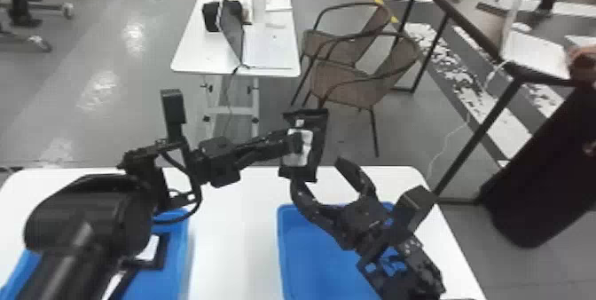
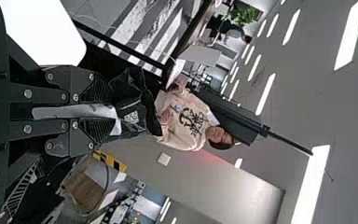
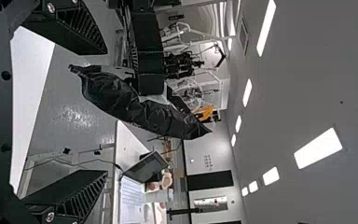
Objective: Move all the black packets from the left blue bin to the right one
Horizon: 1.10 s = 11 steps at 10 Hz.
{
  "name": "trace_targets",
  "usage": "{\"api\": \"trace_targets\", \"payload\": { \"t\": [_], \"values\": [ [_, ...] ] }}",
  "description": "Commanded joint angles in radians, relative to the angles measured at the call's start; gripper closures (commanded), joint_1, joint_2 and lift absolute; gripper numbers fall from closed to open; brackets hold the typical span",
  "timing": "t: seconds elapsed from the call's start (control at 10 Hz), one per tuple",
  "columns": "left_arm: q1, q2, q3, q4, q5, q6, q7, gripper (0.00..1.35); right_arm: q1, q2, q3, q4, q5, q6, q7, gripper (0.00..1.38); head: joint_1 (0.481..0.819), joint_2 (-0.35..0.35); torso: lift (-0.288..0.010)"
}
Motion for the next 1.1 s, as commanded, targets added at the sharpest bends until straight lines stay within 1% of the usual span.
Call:
{"api": "trace_targets", "payload": {
  "t": [0.0,0.1,0.2,0.3,0.5,0.6,0.8,0.9,1.0],
  "values": [
    [-0.002,0.002,0.013,0.000,0.003,-0.004,0.000,1.05,0.001,0.003,0.000,0.000,-0.002,0.002,0.000,0.11,0.695,-0.170,0.000],
    [-0.005,0.002,0.009,0.000,0.021,-0.002,0.000,1.05,-0.004,0.005,0.000,0.008,-0.003,0.005,0.000,0.24,0.695,-0.167,0.000],
    [-0.005,-0.001,0.002,0.006,0.032,0.002,0.000,1.05,-0.008,0.005,0.000,0.012,-0.011,0.015,0.000,0.57,0.695,-0.163,0.000],
    [-0.003,-0.005,-0.006,0.020,0.049,0.004,0.000,1.05,-0.013,0.005,0.001,0.012,-0.011,0.018,0.002,0.70,0.695,-0.165,0.000],
    [0.000,-0.008,-0.014,0.029,0.060,0.010,0.000,1.05,-0.013,0.005,0.001,0.017,-0.022,0.018,0.000,0.69,0.695,-0.172,0.000],
    [0.004,-0.008,-0.014,0.031,0.066,0.016,0.000,1.05,-0.014,0.005,0.001,0.020,-0.031,0.018,0.000,0.83,0.695,-0.176,0.000],
    [0.009,-0.008,-0.014,0.032,0.072,0.024,0.000,1.05,-0.011,0.005,0.001,0.024,-0.042,0.017,0.000,1.05,0.695,-0.179,0.000],
    [0.015,-0.010,-0.009,0.032,0.078,0.025,0.012,1.02,-0.007,0.005,0.000,0.035,-0.062,0.003,-0.005,1.19,0.695,-0.180,0.000],
    [0.038,-0.011,0.005,0.032,0.097,-0.004,0.052,0.85,-0.001,0.005,0.000,0.047,-0.085,-0.017,-0.012,1.21,0.695,-0.182,0.000]
  ]
}}
